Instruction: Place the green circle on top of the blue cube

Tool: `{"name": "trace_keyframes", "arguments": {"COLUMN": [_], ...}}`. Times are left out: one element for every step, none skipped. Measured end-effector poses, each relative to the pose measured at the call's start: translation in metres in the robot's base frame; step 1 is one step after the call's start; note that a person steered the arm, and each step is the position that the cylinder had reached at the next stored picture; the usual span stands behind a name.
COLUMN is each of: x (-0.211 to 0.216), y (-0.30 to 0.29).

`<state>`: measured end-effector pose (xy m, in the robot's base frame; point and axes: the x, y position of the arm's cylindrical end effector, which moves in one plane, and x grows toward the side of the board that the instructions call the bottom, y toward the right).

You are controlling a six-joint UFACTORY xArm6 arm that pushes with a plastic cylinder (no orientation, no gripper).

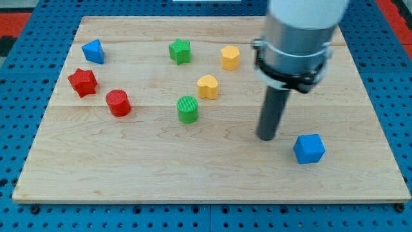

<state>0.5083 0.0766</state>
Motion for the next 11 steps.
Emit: {"name": "trace_keyframes", "arguments": {"x": [0.003,0.012,0.007,-0.004,-0.052,-0.07,-0.056,-0.044,-0.016,-0.026,-0.025], "y": [-0.031,-0.038,-0.097,-0.176,-0.169,-0.079,-0.018,-0.063,-0.027,0.036,0.043]}}
